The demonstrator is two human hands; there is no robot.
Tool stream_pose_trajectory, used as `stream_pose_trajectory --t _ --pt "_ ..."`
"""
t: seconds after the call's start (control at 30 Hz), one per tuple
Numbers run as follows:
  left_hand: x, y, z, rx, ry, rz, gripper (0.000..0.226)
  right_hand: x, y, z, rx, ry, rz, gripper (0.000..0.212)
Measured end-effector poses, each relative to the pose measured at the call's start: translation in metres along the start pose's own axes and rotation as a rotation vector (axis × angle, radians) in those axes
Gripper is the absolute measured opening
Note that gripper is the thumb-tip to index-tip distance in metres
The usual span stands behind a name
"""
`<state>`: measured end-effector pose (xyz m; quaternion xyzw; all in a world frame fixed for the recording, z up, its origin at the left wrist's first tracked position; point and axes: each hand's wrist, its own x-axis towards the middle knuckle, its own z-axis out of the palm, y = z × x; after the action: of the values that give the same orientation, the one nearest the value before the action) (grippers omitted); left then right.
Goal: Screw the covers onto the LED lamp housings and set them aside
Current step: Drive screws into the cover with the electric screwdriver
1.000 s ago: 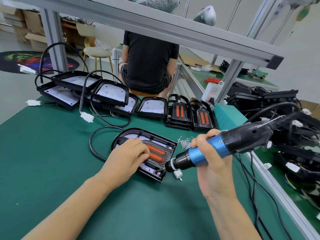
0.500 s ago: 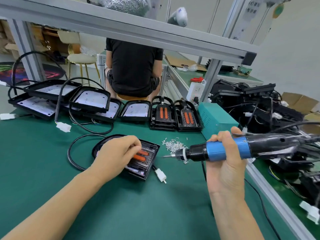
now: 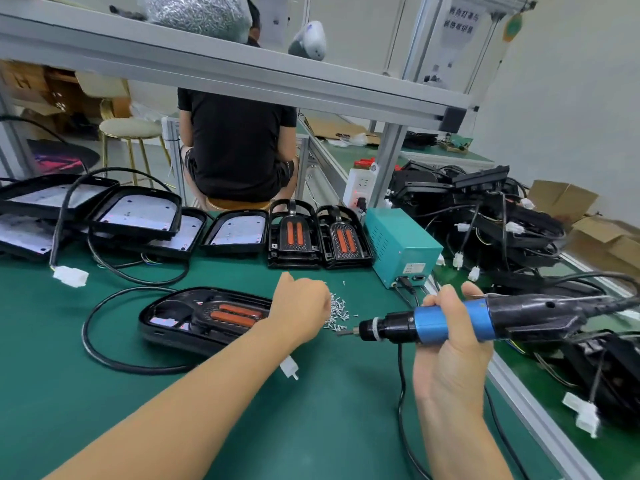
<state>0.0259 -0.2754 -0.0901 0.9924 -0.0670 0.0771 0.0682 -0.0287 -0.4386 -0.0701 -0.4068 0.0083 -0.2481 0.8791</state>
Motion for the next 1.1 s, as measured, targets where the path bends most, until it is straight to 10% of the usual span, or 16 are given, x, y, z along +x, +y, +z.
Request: stream_pose_trajectory --t 0.43,1.1 --pt "-0.011 0.001 0.009 0.241 -0.088 -0.070 0.032 0.005 0.024 0.004 -0.035 0.068 0.095 0.026" --pt "-0.023 -0.015 -0.018 -1.138 -0.018 -0.341 0.021 0.014 0.003 0.013 0.167 0.082 0.115 0.024"
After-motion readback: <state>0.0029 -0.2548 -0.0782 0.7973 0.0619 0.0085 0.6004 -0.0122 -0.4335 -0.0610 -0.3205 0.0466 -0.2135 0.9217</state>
